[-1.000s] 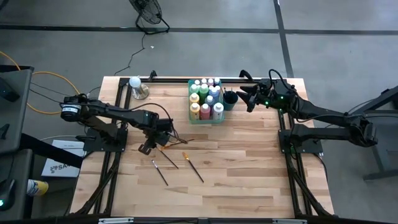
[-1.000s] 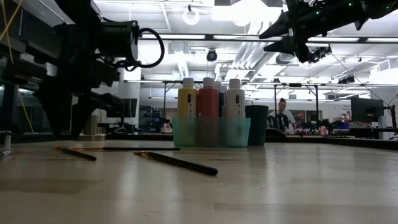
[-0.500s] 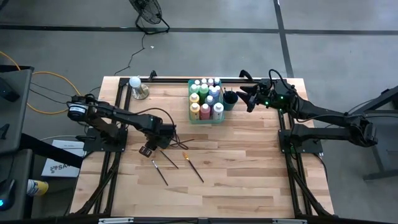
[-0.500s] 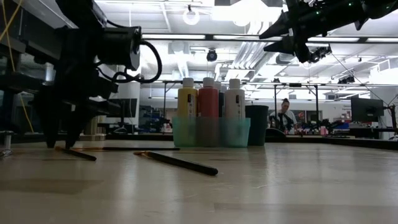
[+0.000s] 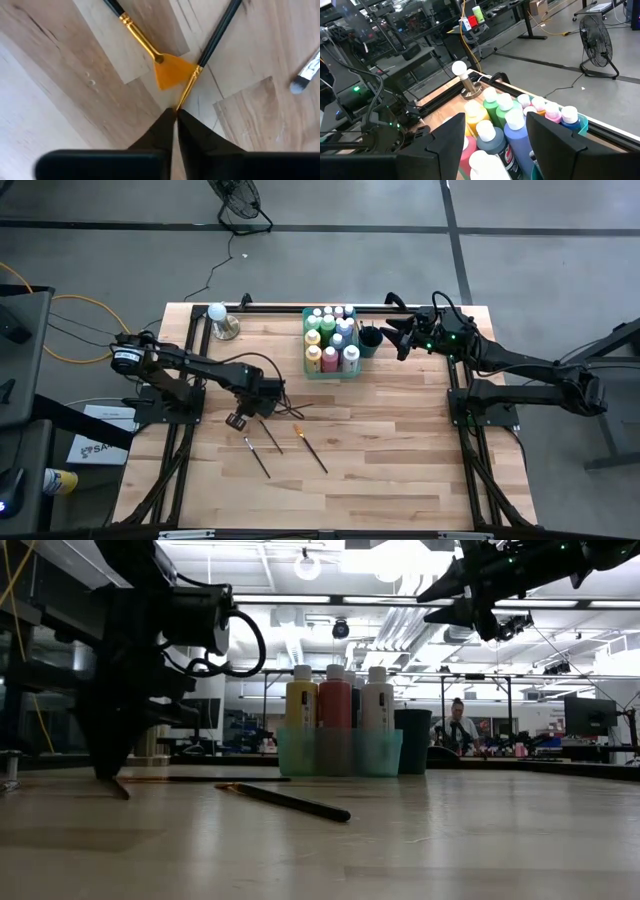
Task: Pick & Place Paint Supplies
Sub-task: Put the gold paint brush into the green cup
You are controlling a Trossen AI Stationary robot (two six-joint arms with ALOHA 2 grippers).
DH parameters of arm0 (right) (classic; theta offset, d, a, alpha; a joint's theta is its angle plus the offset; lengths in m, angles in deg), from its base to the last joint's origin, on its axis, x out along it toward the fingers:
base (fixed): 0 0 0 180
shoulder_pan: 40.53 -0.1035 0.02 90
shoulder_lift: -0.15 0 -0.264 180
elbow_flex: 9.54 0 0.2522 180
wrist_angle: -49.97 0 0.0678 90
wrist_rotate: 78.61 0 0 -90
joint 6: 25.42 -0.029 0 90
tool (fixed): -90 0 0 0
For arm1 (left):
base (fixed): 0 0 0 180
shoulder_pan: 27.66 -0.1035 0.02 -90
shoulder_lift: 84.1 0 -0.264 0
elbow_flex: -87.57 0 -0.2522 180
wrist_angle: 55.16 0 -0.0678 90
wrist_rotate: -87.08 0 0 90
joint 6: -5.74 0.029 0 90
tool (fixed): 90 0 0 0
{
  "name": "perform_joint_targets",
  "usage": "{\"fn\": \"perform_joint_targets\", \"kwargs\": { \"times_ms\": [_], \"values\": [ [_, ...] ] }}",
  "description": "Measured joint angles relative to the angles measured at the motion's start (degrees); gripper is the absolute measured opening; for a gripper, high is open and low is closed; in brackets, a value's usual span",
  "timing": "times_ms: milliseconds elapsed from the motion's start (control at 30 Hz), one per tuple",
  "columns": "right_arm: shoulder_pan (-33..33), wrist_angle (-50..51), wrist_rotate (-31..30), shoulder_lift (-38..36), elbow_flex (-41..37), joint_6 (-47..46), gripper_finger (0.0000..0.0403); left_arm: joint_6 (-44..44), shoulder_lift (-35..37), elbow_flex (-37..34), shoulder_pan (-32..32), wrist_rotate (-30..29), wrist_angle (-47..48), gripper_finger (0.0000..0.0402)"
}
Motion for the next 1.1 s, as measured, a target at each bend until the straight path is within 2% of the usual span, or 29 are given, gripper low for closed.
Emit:
{"fn": "perform_joint_targets", "kwargs": {
  "times_ms": [67, 233, 367, 633, 833, 1100],
  "values": [
    [0.0, 0.0, 0.0, 0.0, 0.0, 0.0, 0.0205, 0.0, 0.0, 0.0, 0.0, 0.3, 0.2, 0.0006],
    [0.0, 0.0, 0.0, 0.0, 0.0, 0.0, 0.0205, -1.3, 0.2, 0.0, 0.0, 0.9, 0.9, 0.0002],
    [0.0, 0.0, 0.0, 0.0, 0.0, -0.1, 0.0205, -1.5, 0.3, 1.2, 0.1, 2.9, 5.6, 0.0001],
    [0.0, 0.0, 0.0, 0.0, 0.0, -0.4, 0.0205, -1.4, 0.3, 10.2, 0.1, 0.4, 16.5, 0.0],
    [0.0, 0.0, 1.4, 0.0, 0.0, -2.9, 0.0205, 0.5, 0.3, 20.9, 0.1, -8.3, 22.4, 0.0],
    [0.0, -0.1, 8.5, 0.0, 0.0, -9.1, 0.0203, 11.0, 0.4, 38.2, 0.1, -30.2, 22.9, 0.0]
  ]
}}
